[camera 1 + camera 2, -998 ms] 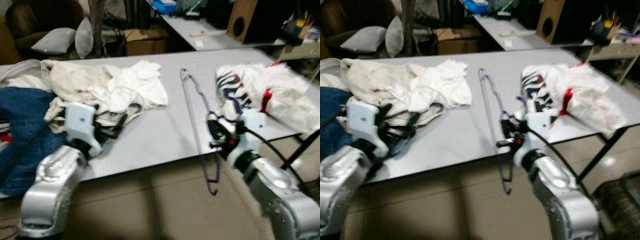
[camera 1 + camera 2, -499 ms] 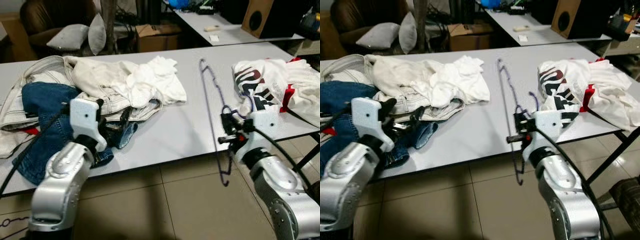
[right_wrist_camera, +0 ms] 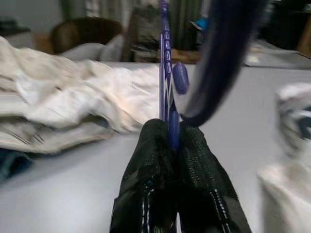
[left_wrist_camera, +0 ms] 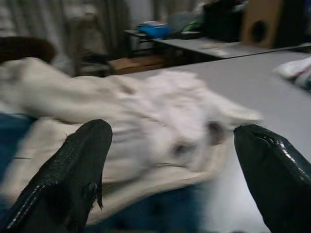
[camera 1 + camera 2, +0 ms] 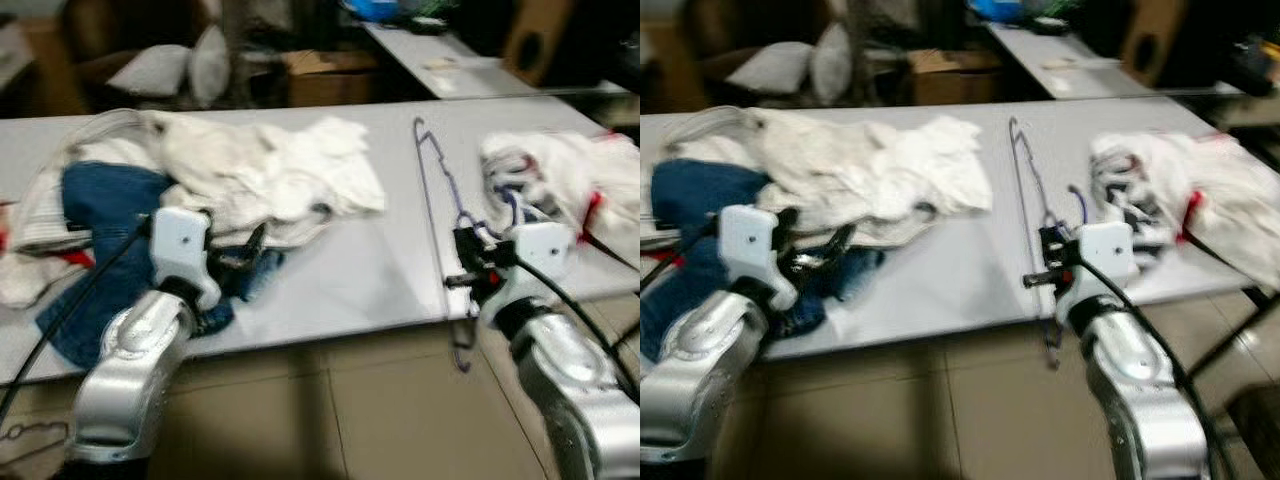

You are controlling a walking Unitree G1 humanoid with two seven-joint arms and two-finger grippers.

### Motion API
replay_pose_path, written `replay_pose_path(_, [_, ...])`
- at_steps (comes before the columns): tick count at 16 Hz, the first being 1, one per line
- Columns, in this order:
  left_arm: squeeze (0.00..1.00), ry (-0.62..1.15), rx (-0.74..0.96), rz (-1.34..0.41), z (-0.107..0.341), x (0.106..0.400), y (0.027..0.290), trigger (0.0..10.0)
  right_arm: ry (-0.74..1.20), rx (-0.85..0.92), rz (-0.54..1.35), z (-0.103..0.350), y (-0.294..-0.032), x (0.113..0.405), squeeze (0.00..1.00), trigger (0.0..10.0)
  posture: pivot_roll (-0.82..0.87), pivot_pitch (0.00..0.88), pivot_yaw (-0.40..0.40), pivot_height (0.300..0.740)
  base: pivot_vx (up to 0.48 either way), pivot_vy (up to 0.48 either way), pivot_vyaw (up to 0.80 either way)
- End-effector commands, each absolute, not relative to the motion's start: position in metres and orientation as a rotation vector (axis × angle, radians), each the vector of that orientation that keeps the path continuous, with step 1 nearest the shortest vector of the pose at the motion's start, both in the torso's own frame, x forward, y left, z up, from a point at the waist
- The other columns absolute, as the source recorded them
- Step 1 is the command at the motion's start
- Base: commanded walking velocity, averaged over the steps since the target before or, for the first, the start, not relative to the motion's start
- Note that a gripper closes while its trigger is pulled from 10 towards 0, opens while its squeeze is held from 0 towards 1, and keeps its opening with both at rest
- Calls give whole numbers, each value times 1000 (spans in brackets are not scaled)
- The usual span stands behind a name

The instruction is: Hang hanger

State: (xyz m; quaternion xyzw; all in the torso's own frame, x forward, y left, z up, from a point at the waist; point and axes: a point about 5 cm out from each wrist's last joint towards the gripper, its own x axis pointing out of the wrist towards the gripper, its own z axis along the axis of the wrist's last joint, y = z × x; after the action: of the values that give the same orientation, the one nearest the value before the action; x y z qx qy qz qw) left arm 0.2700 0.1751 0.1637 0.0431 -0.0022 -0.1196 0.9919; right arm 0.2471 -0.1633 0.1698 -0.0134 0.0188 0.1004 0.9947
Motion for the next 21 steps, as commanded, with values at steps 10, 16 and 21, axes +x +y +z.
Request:
replay_pose_path(10, [659,-35,274,-468,169,264,182,10000,24,-91,401,169,-146,238,0,10000,39,0,10,740,172,0,0])
replay_pose_path(16, [0,109,695,-575,161,281,209,10000,25,-116,439,166,-142,235,0,10000,40,0,36,740,0,0,0])
replay_pose_path(21, [0,54,789,-470,160,311,211,7294,22,-129,430,164,-141,234,0,10000,35,0,57,740,0,0,0])
